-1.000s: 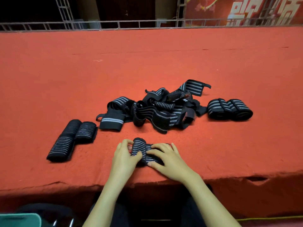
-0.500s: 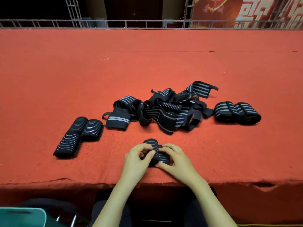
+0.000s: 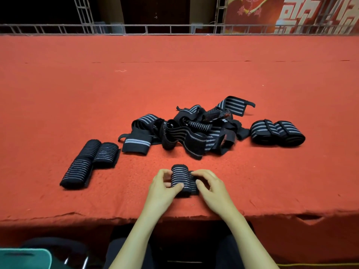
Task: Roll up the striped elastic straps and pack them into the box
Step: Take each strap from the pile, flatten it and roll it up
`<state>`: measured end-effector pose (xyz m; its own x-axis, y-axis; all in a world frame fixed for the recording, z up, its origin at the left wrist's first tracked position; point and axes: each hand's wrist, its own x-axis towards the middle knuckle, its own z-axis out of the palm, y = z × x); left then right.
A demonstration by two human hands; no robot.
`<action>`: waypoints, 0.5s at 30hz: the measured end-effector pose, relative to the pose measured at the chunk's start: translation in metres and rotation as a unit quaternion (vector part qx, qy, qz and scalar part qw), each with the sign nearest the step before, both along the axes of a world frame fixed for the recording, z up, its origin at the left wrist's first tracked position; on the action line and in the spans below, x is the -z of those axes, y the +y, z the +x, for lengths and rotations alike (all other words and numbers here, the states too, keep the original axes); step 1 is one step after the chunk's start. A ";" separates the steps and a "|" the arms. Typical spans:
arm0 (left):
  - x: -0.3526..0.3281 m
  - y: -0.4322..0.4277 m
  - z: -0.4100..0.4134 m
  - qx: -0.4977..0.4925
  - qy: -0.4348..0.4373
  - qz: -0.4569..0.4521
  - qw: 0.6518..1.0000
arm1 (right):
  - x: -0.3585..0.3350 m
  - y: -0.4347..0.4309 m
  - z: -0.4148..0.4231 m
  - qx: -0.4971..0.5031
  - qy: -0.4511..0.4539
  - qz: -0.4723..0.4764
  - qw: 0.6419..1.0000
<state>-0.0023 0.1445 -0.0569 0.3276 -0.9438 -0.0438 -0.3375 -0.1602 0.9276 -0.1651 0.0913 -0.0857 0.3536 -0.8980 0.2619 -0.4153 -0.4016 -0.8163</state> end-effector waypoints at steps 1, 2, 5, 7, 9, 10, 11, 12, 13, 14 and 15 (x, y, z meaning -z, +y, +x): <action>-0.001 -0.001 -0.003 -0.001 -0.013 -0.005 1.000 | -0.001 -0.001 -0.001 0.022 -0.015 -0.003 1.000; -0.001 -0.003 -0.008 -0.003 -0.030 -0.010 0.999 | -0.001 -0.001 -0.001 0.042 -0.025 -0.003 0.999; -0.006 -0.009 -0.029 -0.007 -0.102 -0.046 0.994 | -0.002 -0.004 -0.001 0.076 -0.051 0.029 0.995; -0.005 -0.012 -0.042 0.030 -0.122 -0.078 0.989 | -0.002 -0.007 -0.003 0.091 -0.064 0.065 0.992; -0.004 -0.015 -0.048 0.083 -0.076 -0.079 0.991 | -0.007 -0.011 -0.008 0.094 -0.119 0.126 0.980; -0.006 -0.015 -0.048 0.096 -0.028 -0.068 0.993 | -0.010 -0.012 -0.012 0.091 -0.150 0.162 0.971; -0.008 -0.015 -0.047 0.104 0.028 -0.058 0.993 | -0.013 -0.014 -0.019 0.086 -0.169 0.194 0.963; -0.009 -0.016 -0.046 0.103 0.071 -0.052 0.991 | -0.016 -0.015 -0.026 0.078 -0.167 0.216 0.959; -0.008 -0.016 -0.044 0.096 0.094 -0.050 0.990 | -0.017 -0.017 -0.034 0.069 -0.152 0.230 0.959; -0.006 -0.016 -0.043 0.084 0.098 -0.047 0.991 | -0.018 -0.018 -0.040 0.061 -0.123 0.232 0.963; -0.004 -0.016 -0.043 0.070 0.101 -0.040 0.992 | -0.020 -0.019 -0.045 0.053 -0.084 0.225 0.969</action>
